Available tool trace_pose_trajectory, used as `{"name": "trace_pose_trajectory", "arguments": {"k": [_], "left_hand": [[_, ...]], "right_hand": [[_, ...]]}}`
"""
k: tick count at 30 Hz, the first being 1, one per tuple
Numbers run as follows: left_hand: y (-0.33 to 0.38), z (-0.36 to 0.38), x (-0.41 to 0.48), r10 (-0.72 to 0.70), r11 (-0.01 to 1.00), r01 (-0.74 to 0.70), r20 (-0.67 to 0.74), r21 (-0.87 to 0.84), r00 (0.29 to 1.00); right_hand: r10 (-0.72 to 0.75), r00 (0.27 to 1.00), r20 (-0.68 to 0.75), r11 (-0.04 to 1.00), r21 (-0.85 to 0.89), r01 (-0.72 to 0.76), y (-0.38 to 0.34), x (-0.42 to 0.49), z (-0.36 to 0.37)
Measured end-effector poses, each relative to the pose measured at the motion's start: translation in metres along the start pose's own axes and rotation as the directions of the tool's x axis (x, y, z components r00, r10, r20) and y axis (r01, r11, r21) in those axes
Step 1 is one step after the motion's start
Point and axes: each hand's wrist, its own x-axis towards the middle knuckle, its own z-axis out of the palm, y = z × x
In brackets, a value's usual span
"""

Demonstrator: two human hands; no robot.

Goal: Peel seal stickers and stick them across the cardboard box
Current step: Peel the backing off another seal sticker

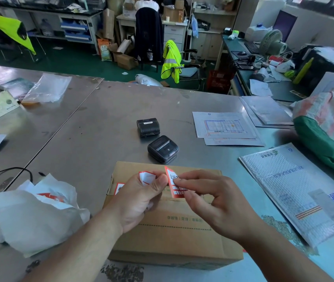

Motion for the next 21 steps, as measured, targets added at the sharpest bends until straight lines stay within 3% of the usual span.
{"name": "trace_pose_trajectory", "arguments": {"k": [11,15,21], "left_hand": [[-0.001,0.012,0.004,0.021,1.0,-0.021,-0.001,0.019,1.0],[-0.004,0.009,0.003,-0.005,0.999,0.002,-0.051,-0.046,0.999],[0.0,0.012,-0.001,0.045,0.998,-0.044,-0.039,0.043,0.998]], "right_hand": [[-0.033,0.999,0.007,0.999,0.0,0.033,0.003,0.0,-0.005],[-0.021,1.0,-0.006,1.0,0.001,0.021,0.005,0.0,-0.01],[-0.019,1.0,0.005,1.0,0.0,0.019,0.008,0.0,-0.01]]}}
